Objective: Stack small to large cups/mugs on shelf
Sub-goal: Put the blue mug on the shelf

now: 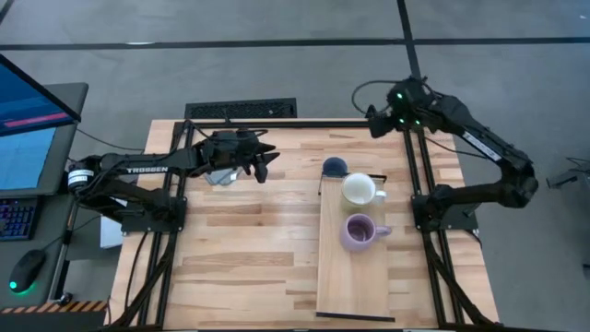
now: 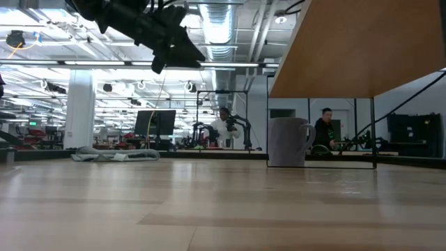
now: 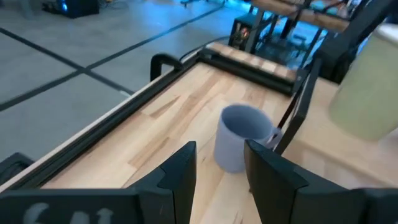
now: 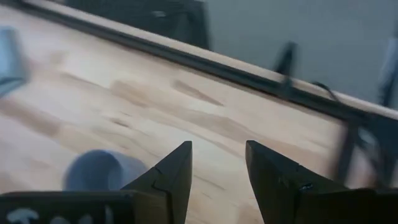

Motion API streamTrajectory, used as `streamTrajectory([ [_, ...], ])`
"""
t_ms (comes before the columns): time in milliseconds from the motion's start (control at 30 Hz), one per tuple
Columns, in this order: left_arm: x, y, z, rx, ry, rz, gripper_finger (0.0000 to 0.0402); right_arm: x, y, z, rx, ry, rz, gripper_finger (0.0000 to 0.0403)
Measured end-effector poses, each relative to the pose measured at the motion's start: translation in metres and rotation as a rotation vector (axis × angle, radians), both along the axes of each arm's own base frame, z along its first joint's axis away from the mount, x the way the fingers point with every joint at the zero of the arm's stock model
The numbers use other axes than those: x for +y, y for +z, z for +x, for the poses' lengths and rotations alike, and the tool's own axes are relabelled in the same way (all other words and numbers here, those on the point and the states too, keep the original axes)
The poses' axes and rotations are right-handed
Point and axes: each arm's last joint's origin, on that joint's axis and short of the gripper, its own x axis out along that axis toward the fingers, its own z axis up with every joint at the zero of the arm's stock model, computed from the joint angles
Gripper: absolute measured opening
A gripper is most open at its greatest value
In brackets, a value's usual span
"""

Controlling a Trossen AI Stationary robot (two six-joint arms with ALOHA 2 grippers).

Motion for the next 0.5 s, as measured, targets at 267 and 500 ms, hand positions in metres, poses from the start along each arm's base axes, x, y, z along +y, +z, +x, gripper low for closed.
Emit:
streamTrajectory([
  [267,0.000,-0.007,-0.002,0.087,-0.012,0.011,0.0125,-0.029,-0.015,0.028,-0.172,0.185,0.105,0.0171],
  [500,0.000,-0.007,-0.003,0.088,-0.011,0.012,0.0125,-0.041,-0.034,0.043,-0.127,0.187,0.155,0.0171],
])
